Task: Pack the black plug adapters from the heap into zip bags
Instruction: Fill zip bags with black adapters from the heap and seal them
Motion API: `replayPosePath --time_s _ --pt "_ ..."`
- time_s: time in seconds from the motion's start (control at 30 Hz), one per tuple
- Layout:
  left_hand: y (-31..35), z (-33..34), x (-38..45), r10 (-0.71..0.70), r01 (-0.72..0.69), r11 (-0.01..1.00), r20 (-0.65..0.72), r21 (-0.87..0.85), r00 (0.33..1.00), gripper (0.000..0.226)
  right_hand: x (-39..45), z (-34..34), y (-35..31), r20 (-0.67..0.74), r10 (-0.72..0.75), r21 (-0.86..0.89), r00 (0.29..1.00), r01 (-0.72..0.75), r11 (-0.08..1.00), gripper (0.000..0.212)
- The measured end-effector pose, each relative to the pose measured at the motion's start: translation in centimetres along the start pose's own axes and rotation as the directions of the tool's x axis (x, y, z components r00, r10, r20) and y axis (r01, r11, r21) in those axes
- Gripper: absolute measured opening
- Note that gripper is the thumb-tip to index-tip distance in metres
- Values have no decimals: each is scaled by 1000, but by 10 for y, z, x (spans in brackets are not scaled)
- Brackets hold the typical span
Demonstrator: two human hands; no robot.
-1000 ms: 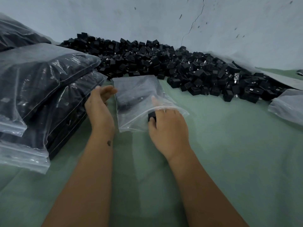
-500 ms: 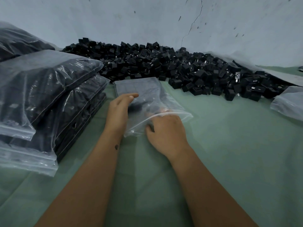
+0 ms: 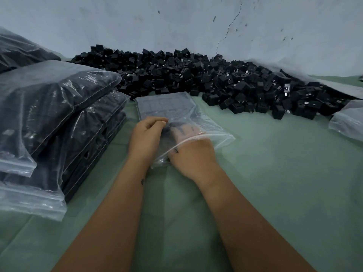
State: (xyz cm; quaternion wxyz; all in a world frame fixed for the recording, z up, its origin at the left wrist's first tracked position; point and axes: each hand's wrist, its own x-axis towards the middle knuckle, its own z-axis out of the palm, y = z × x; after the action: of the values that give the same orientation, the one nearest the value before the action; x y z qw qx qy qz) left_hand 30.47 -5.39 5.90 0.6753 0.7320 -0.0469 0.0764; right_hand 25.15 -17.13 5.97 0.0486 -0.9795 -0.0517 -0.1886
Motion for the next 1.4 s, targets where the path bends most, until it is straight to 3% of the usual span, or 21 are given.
replayPosePath --time_s 0.17,0.37,0.6,0.73,0.83,0.93,1.0,1.13,1.2,1.27,1.33,1.37,1.4 --pt "4 1 -2 22 -22 999 0 47 1000 25 0 -2 -3 3 -28 -16 1000 28 999 52" --pt "5 0 -4 32 -34 996 21 86 999 22 -4 -7 -2 -84 -49 84 995 56 995 34" --pt "3 0 -2 17 -17 995 9 97 1000 22 -2 -2 -1 -38 -77 109 996 80 991 44" --pt "3 -1 -2 13 -16 995 23 101 1000 22 -2 -3 -1 -95 -90 108 991 101 989 33" --pt "4 -3 -4 37 -44 992 65 118 997 22 -6 -7 -1 -197 -67 122 978 92 988 18" --pt "5 -4 -5 96 -123 970 133 208 986 26 -10 -14 -1 -333 -24 190 943 92 977 32" --pt "7 -3 -7 94 -126 966 144 228 985 31 -14 -17 -1 -405 -38 243 913 147 959 27" --pt "8 -3 -7 89 -130 955 159 266 983 25 -18 -25 2 -595 -28 317 804 267 910 20" --pt "5 -3 -5 112 -165 915 161 368 981 21 -16 -27 10 -665 47 334 746 240 911 20" --pt "2 -2 -3 156 -222 832 170 508 973 23 -10 -31 26 -654 296 503 696 109 857 20" --pt "1 -1 -3 186 -259 776 184 575 965 23 2 -36 50 -531 632 745 564 -42 665 18" --pt "1 -1 -3 195 -269 756 186 596 963 24 10 -38 65 -456 738 808 498 -115 578 16" --pt "2 -1 -3 199 -272 737 186 619 962 25 18 -38 78 -396 784 820 478 -199 536 15"
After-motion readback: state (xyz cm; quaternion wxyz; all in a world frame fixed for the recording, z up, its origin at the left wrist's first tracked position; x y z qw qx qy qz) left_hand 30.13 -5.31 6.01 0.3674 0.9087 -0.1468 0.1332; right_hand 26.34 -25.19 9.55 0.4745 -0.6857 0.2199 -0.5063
